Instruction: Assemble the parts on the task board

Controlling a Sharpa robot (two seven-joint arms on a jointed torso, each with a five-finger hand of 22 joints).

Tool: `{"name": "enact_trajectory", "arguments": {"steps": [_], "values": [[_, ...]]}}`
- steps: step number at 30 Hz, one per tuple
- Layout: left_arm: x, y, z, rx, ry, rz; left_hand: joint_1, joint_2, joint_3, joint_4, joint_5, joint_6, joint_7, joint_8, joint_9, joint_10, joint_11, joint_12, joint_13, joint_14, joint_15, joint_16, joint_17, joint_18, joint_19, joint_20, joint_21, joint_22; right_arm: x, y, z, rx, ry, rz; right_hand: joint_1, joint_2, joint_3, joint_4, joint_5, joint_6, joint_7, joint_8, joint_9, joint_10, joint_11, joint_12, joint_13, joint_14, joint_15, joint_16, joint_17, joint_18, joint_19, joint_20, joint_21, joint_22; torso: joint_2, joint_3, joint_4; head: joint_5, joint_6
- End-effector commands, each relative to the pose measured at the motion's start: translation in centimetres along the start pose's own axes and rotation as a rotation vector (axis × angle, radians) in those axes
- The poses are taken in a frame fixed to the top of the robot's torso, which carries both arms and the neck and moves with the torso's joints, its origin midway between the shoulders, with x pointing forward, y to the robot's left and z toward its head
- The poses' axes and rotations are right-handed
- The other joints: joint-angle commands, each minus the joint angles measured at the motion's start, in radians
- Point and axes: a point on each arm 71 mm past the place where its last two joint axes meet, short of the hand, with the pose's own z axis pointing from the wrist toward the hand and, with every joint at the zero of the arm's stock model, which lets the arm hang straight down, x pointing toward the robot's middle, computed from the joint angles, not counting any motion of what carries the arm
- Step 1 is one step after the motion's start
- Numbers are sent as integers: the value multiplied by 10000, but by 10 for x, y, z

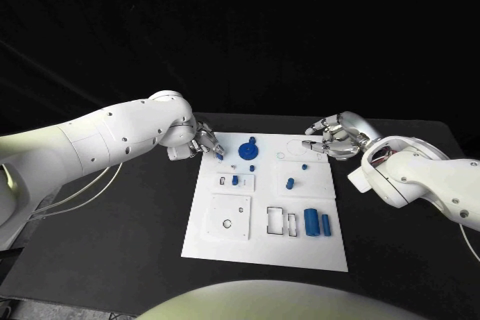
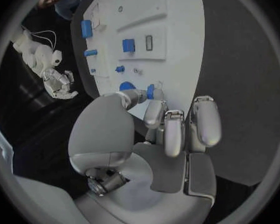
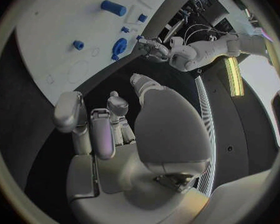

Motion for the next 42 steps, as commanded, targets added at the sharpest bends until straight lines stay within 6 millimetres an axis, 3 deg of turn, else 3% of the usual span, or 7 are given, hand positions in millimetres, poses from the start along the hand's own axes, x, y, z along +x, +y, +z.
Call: {"name": "enact_trajectory", "arguments": {"steps": [1,8,13,18,36,42], "values": [[4,-2,-4,343,156,-739,-157,19,1485,-1450,114,57,-38,58,1040,68,7,86,30,1056,-91,36,2633,-98,39,-57,-14,1464,1,0,0,-38,80,-95,-109,-11,1,0,34,-88,-5,46,5,-35,14,42,9,238,-31,-56,118,86,7,8,-37,499,-10,5,17,9,4],[11,4,-17,635,128,-1099,-372,-26,1619,-1692,453,141,-50,127,1125,134,-5,163,83,1056,-104,36,2633,-98,49,-70,-16,1490,0,-1,-1,-4,71,-99,-114,-11,5,-3,53,-88,-7,64,6,-40,13,41,0,236,-32,-61,112,87,6,7,-44,497,-13,-1,1,36,20],[19,8,-27,849,-47,-1090,-563,-92,1703,-1912,873,268,-74,162,1165,211,-29,250,147,1056,-122,36,2633,-111,96,-84,40,1547,0,-1,-1,19,67,-92,-114,-11,5,-3,53,-88,-7,64,6,-40,13,41,0,236,-32,-61,112,87,6,7,-44,497,-5,-10,16,42,26],[30,11,-33,994,-271,-816,-606,-113,1724,-1978,1009,314,-83,167,1171,247,-39,302,190,1056,-129,36,2633,-122,127,-88,82,1576,0,-1,-1,29,78,-78,-114,-11,5,-3,53,-88,-7,64,6,-40,13,41,0,236,-32,-61,112,87,6,7,-44,497,2,-19,10,57,32],[58,11,-42,1459,-1338,879,-604,-122,1743,-2025,970,354,-95,167,1167,287,-51,355,232,1056,-134,36,2633,-131,152,-89,119,1599,3,-3,-3,70,145,-33,-114,-11,5,-3,53,-88,-7,64,6,-40,13,41,0,236,-32,-61,112,87,6,7,-44,497,27,-21,-7,119,-33],[63,11,-41,1412,-1327,1074,-631,-108,1799,-2049,779,389,-100,133,1143,313,-57,351,221,1056,-140,36,2633,-132,162,-92,125,1614,3,-4,-3,92,161,-20,-114,-11,5,-3,53,-88,-7,64,6,-40,13,41,0,236,-32,-61,112,87,6,7,-44,497,36,-19,-13,114,-42]]}}
